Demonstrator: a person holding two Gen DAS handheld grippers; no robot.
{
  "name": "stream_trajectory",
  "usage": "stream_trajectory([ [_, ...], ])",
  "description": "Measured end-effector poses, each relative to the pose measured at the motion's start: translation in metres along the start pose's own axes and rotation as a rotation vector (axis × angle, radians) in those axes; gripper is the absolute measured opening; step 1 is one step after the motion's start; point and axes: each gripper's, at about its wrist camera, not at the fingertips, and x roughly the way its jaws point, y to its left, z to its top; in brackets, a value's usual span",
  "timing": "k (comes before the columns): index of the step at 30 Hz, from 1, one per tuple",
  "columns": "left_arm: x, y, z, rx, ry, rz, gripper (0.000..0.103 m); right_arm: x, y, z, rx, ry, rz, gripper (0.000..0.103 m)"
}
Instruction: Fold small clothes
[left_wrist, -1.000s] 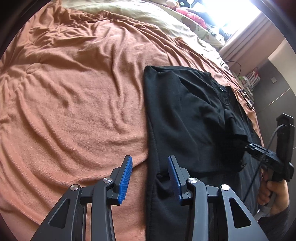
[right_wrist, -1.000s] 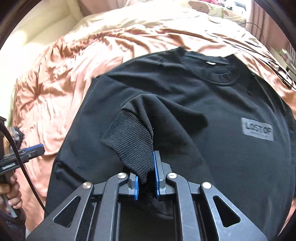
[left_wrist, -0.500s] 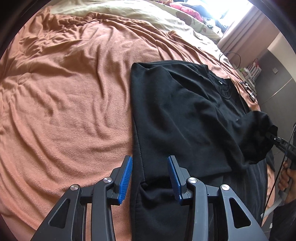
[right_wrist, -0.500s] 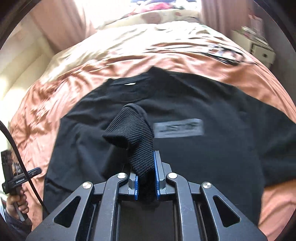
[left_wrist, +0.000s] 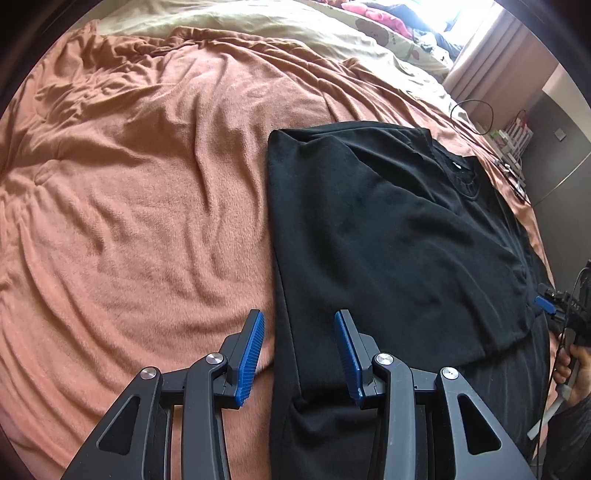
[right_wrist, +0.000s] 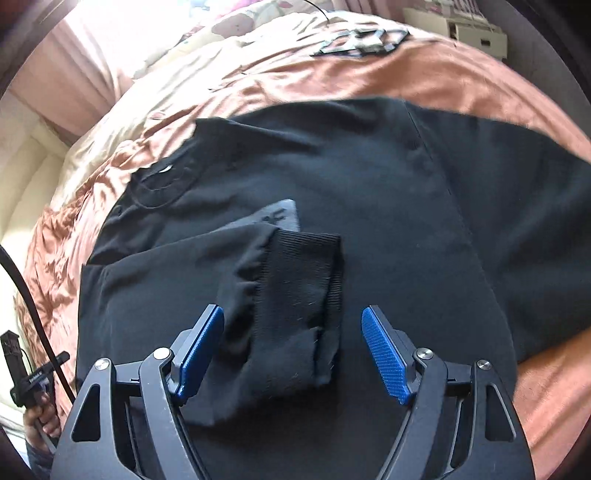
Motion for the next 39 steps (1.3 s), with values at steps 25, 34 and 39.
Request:
stream_trajectory([
  [25, 0.075, 0.001, 0.089, 0.045, -0.038, 0.087, 0.042, -0.018, -0.026, 0.005, -0.038, -0.09, 0.052, 0.003],
  [34, 0.09, 0.0, 0.107, 0.047, -0.055, 0.15, 0.044, -0.025, -0.035, -0.012, 0.008, -0.063, 0.004, 0.003],
  [39, 0.078, 0.001, 0.097, 0.037, -0.027, 0.128, 0.044, -0.036, -0.027, -0.013, -0.028, -0.075, -0.068, 0.006],
])
